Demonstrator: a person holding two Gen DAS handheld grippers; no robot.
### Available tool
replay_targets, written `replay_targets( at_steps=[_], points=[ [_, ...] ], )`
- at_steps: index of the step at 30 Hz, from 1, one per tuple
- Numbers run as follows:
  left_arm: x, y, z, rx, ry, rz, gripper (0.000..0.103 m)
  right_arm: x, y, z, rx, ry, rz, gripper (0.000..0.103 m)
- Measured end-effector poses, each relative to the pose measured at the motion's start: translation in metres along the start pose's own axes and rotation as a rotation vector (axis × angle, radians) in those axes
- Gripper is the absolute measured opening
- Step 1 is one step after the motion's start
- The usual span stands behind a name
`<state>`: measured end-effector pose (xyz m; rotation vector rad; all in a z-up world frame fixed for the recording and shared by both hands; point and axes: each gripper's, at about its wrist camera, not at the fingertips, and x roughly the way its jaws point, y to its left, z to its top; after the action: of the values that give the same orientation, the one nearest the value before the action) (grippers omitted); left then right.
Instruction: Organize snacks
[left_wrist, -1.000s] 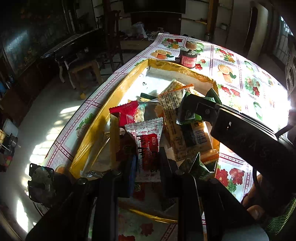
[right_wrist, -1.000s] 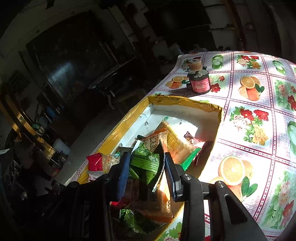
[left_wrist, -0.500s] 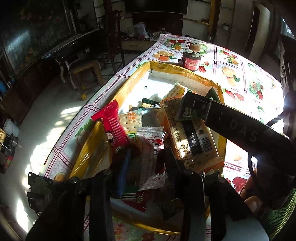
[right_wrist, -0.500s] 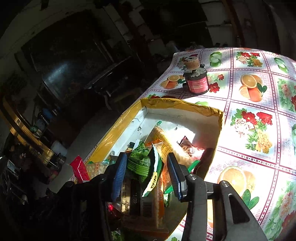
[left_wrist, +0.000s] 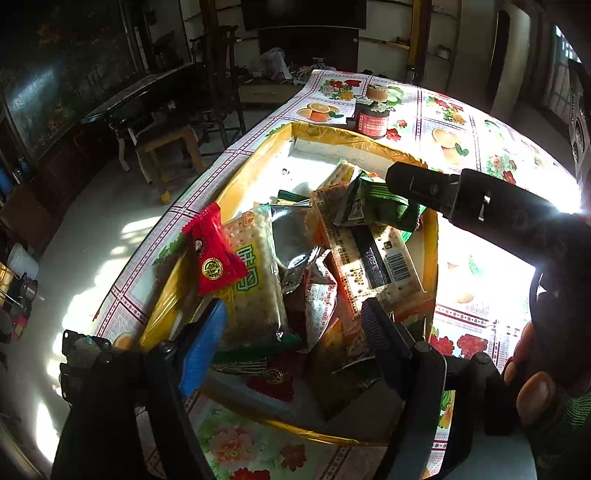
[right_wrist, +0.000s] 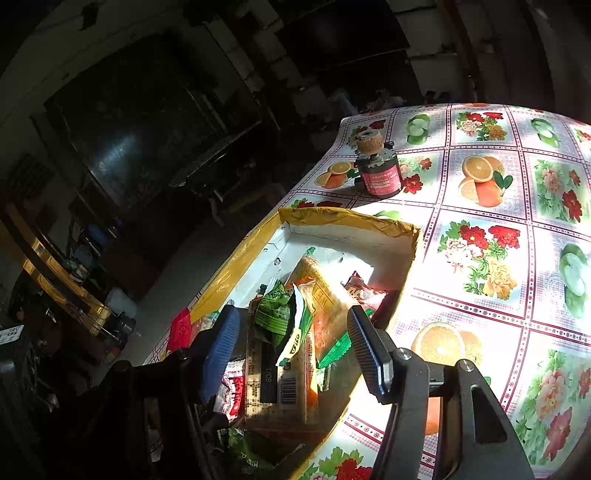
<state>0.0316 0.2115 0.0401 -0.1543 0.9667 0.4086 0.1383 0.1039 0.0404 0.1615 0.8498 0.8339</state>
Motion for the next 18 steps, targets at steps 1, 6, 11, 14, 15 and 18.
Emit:
replay_targets(
  at_steps=[1,6,11,14,15,18],
  points=[
    [-0.002,-0.002,-0.002,0.004,0.000,-0.002,0.076,-0.002,0.000,-0.001,-0.002,0.001,0.000,0.061],
    [-0.014,-0.009,-0.013,0.032,-0.009,-0.010,0.080,-0.016,-0.003,-0.011,-0.010,-0.004,-0.011,0.063],
    [-0.027,-0.014,-0.025,0.061,-0.018,-0.007,0.084,-0.030,-0.005,-0.020,-0.021,0.002,-0.006,0.068],
    [-0.035,-0.015,-0.035,0.076,-0.025,0.004,0.087,-0.036,-0.003,-0.028,-0.046,0.012,0.004,0.070],
    [-0.038,-0.014,-0.038,0.081,-0.028,0.006,0.088,-0.039,-0.003,-0.031,-0.059,0.018,0.010,0.071],
    [-0.046,-0.011,-0.049,0.086,-0.038,0.021,0.089,-0.043,0.001,-0.041,-0.114,0.044,0.036,0.072]
  ],
)
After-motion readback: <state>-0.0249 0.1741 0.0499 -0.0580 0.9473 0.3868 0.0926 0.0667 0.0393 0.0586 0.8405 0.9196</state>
